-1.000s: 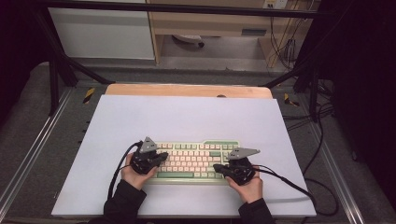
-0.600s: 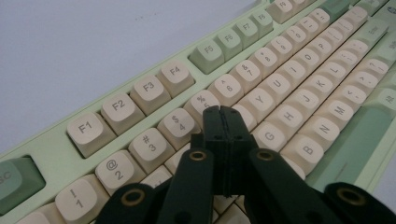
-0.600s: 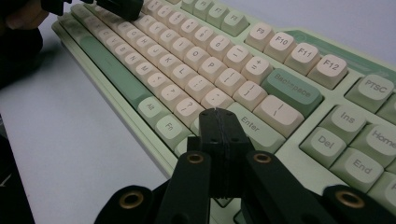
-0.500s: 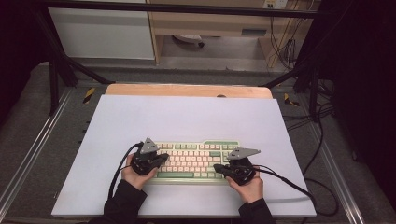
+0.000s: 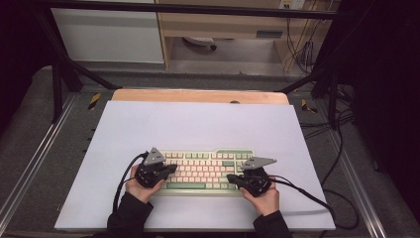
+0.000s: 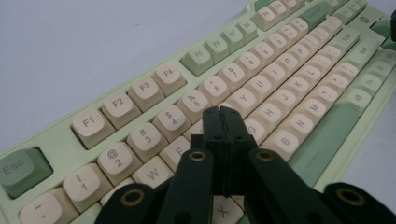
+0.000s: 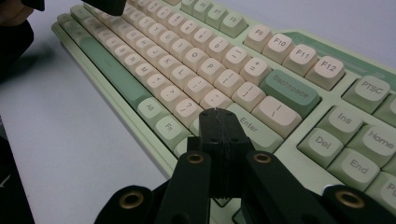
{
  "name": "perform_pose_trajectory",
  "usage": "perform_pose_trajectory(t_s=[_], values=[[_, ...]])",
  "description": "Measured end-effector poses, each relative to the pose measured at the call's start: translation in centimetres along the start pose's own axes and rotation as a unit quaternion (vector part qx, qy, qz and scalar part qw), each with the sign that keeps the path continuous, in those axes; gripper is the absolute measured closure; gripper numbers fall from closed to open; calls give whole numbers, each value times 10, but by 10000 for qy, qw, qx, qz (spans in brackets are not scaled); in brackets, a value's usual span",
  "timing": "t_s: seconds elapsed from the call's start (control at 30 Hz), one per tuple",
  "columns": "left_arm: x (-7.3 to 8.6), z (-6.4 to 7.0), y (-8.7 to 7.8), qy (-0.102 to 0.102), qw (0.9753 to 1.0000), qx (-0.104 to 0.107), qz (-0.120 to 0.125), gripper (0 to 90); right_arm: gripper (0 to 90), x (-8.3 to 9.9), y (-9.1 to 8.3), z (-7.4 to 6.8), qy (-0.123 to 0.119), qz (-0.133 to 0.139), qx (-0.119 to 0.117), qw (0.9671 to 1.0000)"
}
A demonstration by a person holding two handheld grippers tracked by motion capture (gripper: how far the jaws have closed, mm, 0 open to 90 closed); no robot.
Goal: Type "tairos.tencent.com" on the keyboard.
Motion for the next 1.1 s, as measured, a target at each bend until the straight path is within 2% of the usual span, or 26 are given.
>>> perform_pose_trajectory(t_s=[0.63,1.1], values=[[13,-3,-25,-28,10000,-10,89,900,900,-3,-2,0,73,70,-4,9999],[24,-9,-40,-77,9999,-52,123,900,900,-14,7,-8,29,61,4,10000]])
Point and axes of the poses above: each handheld gripper's, and its own axes: y roughly forward along the jaws, x roughly out of its underside, z roughly to its right, the point moved 5 cm from there along y, roughly forward along the jaws, and after that the axes turned 3 degrees about x, right-handed, at the moved point
